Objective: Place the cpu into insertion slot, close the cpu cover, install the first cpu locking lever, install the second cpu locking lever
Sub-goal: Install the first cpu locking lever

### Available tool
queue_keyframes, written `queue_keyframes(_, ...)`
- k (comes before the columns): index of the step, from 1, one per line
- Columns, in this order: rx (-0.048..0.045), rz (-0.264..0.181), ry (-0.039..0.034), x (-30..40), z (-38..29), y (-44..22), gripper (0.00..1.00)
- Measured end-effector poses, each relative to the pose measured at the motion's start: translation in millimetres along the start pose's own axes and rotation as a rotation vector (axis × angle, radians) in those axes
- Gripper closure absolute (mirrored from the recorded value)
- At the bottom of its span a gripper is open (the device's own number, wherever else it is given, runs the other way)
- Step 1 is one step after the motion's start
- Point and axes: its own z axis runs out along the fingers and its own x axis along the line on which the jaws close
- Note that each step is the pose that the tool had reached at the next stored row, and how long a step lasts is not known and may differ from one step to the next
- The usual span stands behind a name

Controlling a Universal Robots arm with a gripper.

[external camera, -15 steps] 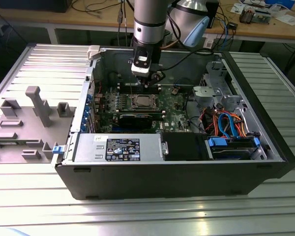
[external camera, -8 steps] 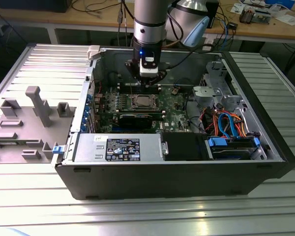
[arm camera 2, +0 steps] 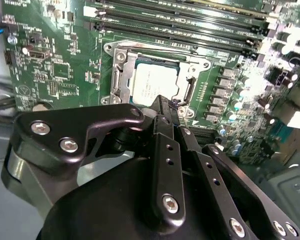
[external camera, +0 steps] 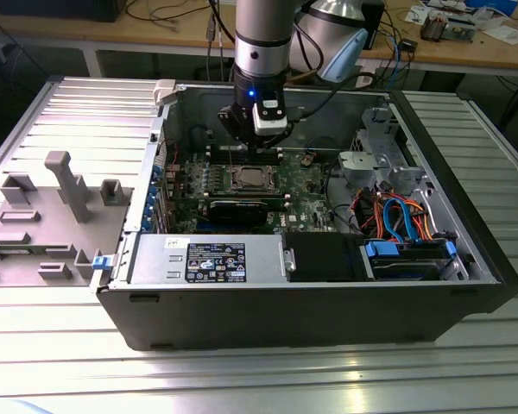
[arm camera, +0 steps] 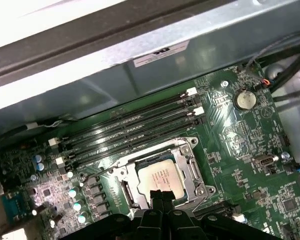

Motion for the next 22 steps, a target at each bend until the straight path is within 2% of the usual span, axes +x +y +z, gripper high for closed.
queue_keyframes(16, 0.0000, -0.007, 0.0000, 0.0, 0.0, 0.0, 0.89)
queue_keyframes(19, 0.0002, -0.018, 0.0001, 0.0, 0.0, 0.0, 0.89)
queue_keyframes(22, 0.0004, -0.057, 0.0003, 0.0, 0.0, 0.0, 0.89)
